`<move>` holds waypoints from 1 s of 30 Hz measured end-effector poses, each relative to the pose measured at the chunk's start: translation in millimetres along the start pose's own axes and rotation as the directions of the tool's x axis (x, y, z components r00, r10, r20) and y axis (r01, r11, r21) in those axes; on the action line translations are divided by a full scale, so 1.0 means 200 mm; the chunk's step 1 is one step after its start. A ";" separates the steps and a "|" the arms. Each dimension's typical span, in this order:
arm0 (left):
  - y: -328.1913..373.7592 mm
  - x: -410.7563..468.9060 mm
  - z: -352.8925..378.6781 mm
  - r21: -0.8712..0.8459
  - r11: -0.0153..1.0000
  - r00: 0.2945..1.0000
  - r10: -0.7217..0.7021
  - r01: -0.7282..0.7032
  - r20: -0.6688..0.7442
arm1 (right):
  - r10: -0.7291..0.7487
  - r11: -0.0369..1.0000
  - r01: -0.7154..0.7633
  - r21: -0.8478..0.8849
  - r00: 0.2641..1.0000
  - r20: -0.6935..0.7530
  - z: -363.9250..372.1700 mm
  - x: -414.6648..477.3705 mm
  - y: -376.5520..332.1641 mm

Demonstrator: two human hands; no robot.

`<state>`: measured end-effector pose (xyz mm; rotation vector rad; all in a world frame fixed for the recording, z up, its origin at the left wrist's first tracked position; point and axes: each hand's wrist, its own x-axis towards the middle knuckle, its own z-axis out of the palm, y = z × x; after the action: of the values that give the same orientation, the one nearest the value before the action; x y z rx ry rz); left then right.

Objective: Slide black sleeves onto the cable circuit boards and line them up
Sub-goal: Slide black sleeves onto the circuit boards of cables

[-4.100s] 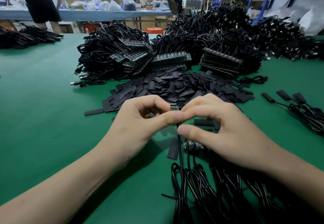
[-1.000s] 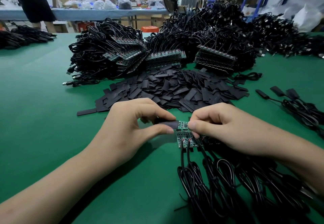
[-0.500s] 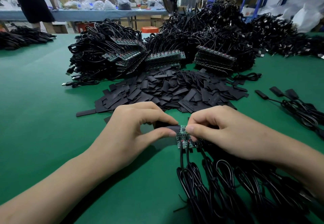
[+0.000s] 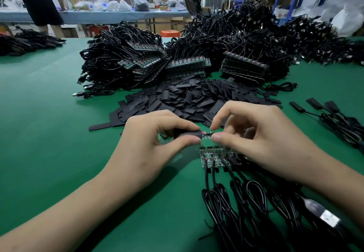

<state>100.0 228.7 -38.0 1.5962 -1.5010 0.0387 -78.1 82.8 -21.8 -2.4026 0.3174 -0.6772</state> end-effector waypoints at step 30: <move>0.03 -0.01 0.01 -0.006 0.994 0.993 0.106 -0.107 -0.057 | -0.094 0.994 0.086 -0.072 0.990 -0.106 0.02 -0.02 -0.06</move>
<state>93.4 230.1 -36.0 1.4952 -1.5391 0.1360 -77.8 96.3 -18.1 -2.4607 0.2821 -0.8539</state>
